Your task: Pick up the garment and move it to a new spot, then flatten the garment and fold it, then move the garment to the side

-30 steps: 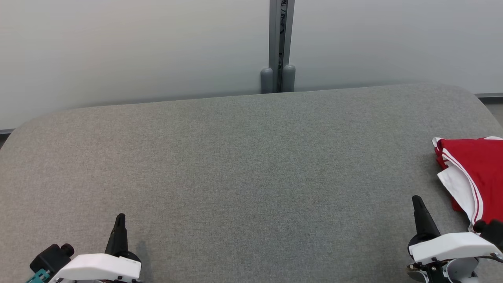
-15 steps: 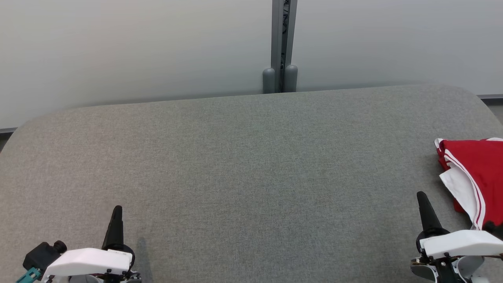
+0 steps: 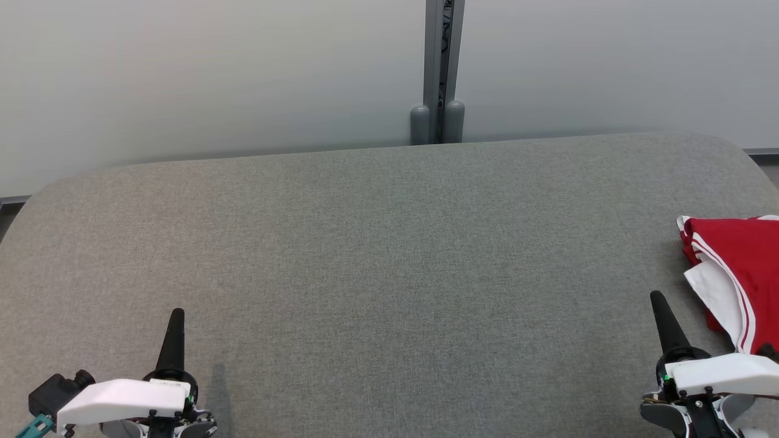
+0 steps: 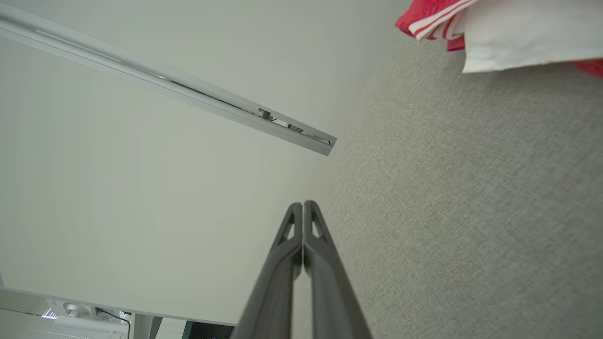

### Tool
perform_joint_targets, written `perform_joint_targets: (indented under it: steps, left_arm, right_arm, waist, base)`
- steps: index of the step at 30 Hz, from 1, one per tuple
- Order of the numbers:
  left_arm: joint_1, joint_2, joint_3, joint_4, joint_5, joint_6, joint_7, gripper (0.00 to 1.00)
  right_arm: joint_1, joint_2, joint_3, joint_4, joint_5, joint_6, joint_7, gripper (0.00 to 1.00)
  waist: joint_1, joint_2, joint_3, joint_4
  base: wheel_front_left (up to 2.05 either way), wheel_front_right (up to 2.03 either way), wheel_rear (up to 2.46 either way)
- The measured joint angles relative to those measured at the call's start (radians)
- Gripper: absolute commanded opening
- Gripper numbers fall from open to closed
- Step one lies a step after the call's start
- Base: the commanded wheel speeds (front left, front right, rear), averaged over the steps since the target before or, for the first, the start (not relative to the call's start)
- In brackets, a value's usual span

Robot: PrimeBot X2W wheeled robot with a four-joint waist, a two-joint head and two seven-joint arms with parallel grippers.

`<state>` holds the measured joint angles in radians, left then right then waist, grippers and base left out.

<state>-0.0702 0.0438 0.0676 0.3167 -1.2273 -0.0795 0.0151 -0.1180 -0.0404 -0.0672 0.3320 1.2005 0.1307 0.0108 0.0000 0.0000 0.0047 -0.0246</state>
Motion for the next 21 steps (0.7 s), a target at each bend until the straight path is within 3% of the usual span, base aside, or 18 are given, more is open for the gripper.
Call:
perform_joint_targets:
  steps: [21]
  left_arm:
    - [-0.016,0.002,0.02,-0.032,-0.176,-0.023,0.046,0.0]
  right_arm:
    - [0.002,-0.002,-0.022,-0.039,0.189,0.0,0.05,0.0]
  waist:
    - [0.0,0.0,-0.001,0.01]
  base:
    - [0.0,0.0,0.0]
